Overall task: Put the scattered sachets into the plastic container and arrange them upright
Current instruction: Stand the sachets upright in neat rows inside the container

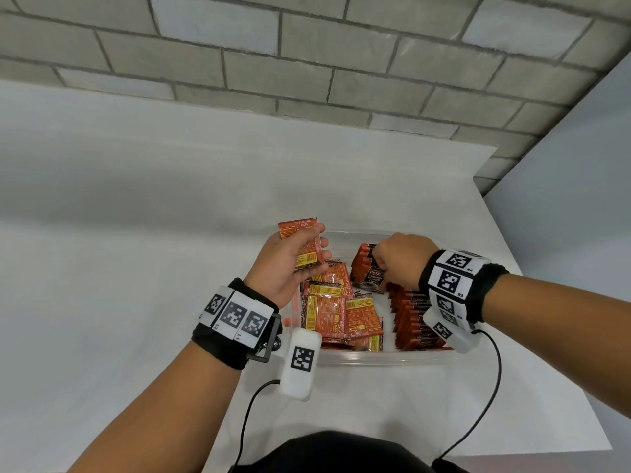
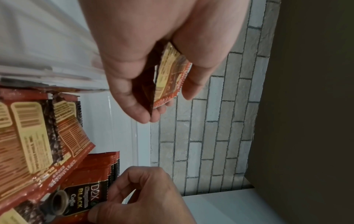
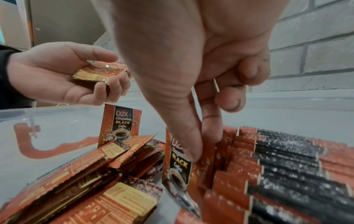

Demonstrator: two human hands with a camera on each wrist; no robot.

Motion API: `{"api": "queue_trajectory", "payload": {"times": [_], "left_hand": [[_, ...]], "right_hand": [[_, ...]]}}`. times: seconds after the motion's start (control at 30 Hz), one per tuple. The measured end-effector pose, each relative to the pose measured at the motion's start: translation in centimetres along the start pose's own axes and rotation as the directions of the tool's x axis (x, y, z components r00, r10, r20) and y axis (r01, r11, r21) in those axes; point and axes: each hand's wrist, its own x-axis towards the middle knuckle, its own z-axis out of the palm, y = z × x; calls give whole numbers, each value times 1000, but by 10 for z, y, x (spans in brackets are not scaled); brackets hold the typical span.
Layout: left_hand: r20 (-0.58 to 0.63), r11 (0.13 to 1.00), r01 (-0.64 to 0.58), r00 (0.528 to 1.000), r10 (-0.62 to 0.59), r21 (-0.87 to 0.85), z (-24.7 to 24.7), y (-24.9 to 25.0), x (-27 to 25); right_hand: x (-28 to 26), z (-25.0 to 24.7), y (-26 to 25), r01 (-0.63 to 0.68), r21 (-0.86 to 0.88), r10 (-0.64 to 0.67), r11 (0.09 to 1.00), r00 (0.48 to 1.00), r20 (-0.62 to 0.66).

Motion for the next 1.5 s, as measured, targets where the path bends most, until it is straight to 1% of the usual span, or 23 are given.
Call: {"api": "queue_trajectory", "payload": {"times": [0.37, 0.6, 0.87, 0.93, 1.0, 1.03, 1.1, 1.17, 1.27, 1.37, 1.43, 1.5], "left_hand": [[-7, 999, -5, 1000, 5, 34, 2, 0, 0], [-12, 998, 3, 1000, -3, 55, 3, 0, -1], [-9, 995, -11, 1000, 12, 102, 7, 0, 0], [-8, 997, 3, 1000, -2, 80, 9, -1, 0], [21, 998, 31, 999, -32, 50, 12, -1, 0], [49, 997, 42, 998, -45, 59, 14, -1, 0], [117, 992, 50, 991, -64, 119, 19, -1, -1], [189, 980, 44, 979, -81, 193, 25, -2, -2], [280, 961, 30, 954, -110, 275, 32, -2, -1], [323, 939, 19, 937, -136, 342, 38, -2, 1], [332, 934, 38, 929, -164, 354, 41, 0, 3], [311, 934, 99, 926, -212, 343, 44, 2, 5]], "right_hand": [[0, 2, 5, 2, 3, -2, 1000, 1000, 4], [-4, 2, 9, 2, 61, -1, 998, 1000, -15], [-15, -4, 16, -54, 235, 72, 970, 995, -69], [-22, -7, 18, -70, 306, 103, 949, 991, -90], [-31, -11, 20, -62, 404, 123, 912, 984, -126], [-36, -13, 20, -39, 473, 125, 880, 980, -152], [-47, -16, 19, 34, 624, 131, 781, 967, -217], [-57, -19, 13, 101, 727, 150, 680, 950, -272], [-66, -17, 6, 134, 818, 179, 560, 944, -277], [-69, -12, 2, 164, 875, 204, 456, 937, -282], [-73, -11, 1, 182, 881, 262, 436, 911, -318], [-75, -10, 1, 189, 870, 365, 456, 851, -377]]}}
